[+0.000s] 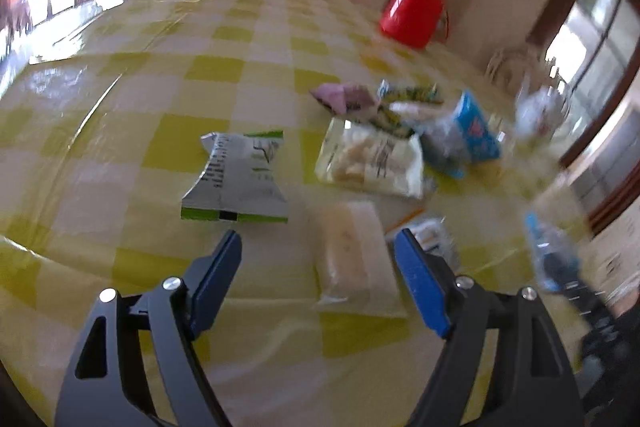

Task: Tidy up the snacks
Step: 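Grasp the white translucent pastry packet with the left gripper while the right grasps the blue snack bag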

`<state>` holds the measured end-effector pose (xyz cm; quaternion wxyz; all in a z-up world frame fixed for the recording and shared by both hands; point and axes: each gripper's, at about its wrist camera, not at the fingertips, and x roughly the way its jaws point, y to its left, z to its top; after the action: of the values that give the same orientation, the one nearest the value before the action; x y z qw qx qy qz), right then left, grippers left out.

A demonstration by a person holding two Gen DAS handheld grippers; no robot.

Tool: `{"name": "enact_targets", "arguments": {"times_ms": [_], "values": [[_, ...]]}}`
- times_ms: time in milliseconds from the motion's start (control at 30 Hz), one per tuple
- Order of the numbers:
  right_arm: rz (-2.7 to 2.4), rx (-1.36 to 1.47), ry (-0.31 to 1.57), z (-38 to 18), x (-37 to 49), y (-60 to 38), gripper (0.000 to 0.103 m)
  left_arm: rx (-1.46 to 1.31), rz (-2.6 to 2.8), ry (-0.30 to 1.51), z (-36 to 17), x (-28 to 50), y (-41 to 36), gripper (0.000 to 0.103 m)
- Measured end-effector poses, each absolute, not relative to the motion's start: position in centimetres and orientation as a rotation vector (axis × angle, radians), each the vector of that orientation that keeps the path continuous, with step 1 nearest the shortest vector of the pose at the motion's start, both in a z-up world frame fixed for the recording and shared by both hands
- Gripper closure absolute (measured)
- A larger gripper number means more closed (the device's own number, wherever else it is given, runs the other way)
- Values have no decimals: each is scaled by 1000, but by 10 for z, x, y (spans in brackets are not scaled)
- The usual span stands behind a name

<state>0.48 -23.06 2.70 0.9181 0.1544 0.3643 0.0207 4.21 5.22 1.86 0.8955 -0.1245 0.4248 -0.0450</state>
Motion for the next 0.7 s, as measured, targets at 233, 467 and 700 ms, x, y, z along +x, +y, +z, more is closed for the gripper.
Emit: {"name": "enact_targets", "arguments": {"times_ms": [233, 467, 700], "values": [[113, 437, 756, 21, -6, -248, 39, -151, -73, 908, 14, 46, 41, 22], [172, 454, 748, 29, -13, -235, 39, 5, -79, 939, 10, 53, 15, 25], [229, 491, 733, 37, -20, -233, 39, 4, -159, 892, 14, 40, 15, 67]]}}
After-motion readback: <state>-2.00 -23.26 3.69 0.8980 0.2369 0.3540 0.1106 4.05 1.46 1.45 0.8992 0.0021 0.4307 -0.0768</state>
